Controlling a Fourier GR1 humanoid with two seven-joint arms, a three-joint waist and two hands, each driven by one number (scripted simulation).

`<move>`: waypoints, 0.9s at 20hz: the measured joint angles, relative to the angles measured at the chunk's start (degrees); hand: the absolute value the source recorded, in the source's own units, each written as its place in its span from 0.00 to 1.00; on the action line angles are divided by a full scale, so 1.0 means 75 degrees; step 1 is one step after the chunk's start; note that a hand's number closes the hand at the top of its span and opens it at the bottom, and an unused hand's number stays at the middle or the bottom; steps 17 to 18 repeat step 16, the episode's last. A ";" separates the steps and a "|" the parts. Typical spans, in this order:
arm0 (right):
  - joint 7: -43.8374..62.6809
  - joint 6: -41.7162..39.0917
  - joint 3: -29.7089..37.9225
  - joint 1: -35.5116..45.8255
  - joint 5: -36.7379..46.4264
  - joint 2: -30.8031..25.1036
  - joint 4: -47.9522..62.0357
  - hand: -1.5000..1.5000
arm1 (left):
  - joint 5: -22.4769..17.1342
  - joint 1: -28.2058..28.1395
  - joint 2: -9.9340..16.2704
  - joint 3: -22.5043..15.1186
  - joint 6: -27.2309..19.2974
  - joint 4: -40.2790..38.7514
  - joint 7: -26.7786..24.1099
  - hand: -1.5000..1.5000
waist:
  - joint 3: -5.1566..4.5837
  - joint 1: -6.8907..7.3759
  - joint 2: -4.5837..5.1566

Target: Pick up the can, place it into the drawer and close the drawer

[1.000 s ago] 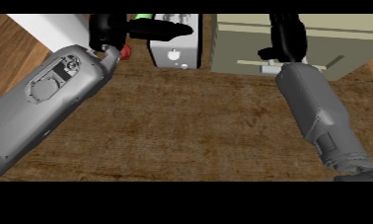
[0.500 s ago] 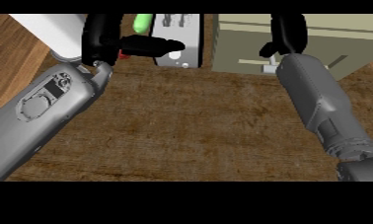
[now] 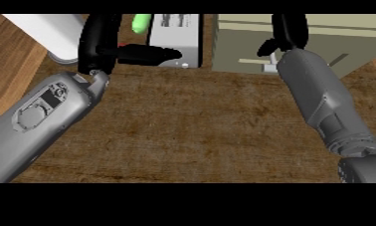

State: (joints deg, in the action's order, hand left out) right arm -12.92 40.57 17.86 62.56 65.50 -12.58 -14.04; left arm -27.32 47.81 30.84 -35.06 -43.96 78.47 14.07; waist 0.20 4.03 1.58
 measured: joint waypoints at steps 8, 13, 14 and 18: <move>-0.1341 -0.0714 0.1104 0.0201 -0.1352 0.0267 -0.0236 0.00 | 0.0003 -0.0473 0.0148 0.0180 0.0108 0.0175 -0.0207 0.00 | 0.0025 -0.0092 0.0007; -0.1844 -0.1365 0.1967 0.0398 -0.2449 0.0597 -0.0376 0.00 | 0.0008 -0.0715 0.0272 0.0300 0.0137 0.0324 -0.0201 0.00 | 0.0027 -0.0143 -0.0028; -0.1917 -0.1454 0.2097 0.0411 -0.2612 0.0642 -0.0378 0.00 | 0.0033 -0.0752 0.0318 0.0331 0.0112 0.0386 -0.0177 0.00 | 0.0025 -0.0145 -0.0037; -0.2041 -0.1698 0.2304 0.0478 -0.2901 0.0657 -0.0371 0.00 | 0.0083 -0.0896 0.0309 0.0357 0.0086 0.0490 -0.0191 0.00 | 0.0022 -0.0169 -0.0043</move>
